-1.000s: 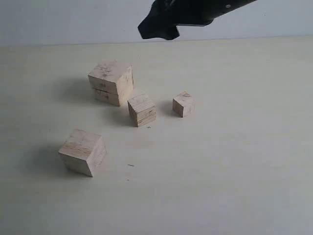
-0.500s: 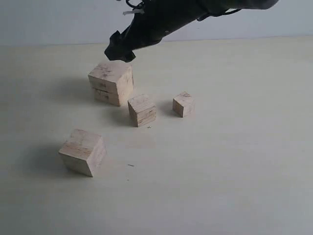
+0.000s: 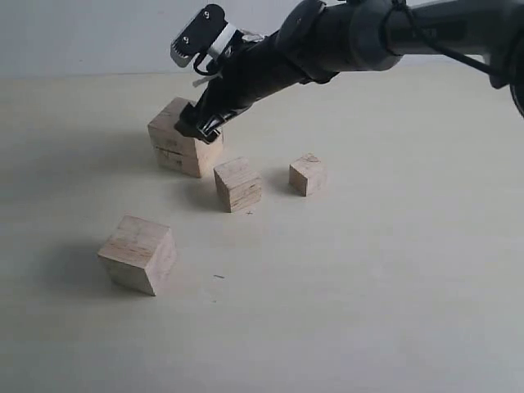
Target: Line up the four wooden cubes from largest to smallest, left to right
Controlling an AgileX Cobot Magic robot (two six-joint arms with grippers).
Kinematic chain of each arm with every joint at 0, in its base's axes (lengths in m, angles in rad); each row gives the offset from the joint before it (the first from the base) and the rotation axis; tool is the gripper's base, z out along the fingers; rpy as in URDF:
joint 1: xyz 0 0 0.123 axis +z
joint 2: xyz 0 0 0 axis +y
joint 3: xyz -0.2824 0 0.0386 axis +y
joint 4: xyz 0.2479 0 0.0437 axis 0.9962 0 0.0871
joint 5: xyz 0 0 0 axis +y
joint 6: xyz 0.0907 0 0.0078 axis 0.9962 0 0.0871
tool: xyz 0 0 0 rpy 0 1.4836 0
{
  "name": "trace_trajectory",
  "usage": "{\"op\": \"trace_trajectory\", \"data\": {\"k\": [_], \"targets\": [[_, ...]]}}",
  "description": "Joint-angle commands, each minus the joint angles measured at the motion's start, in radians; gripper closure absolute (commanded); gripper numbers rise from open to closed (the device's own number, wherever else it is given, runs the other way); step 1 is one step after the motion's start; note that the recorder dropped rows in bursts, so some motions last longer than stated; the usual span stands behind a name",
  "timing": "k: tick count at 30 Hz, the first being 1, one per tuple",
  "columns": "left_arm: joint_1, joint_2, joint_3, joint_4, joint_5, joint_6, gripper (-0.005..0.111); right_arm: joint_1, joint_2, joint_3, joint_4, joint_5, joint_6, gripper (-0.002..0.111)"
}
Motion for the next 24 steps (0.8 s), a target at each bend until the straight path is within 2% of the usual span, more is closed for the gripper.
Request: {"op": "trace_trajectory", "data": {"k": [1,10,21,24], "targets": [[-0.005,-0.005,-0.001,-0.001,-0.005,-0.004,0.107,-0.002,0.037,-0.045,0.032,0.056,-0.019,0.006],[-0.005,-0.005,-0.001,-0.001,-0.005,-0.004,0.107,-0.002,0.106,-0.165,0.073,0.1,-0.019,0.006],[-0.005,-0.005,-0.001,-0.001,-0.005,-0.004,0.107,-0.008,0.173,-0.177,0.081,0.143,-0.019,0.007],[-0.005,-0.005,-0.001,-0.001,-0.005,-0.004,0.107,-0.008,0.173,-0.177,0.09,0.144,-0.019,0.011]]}}
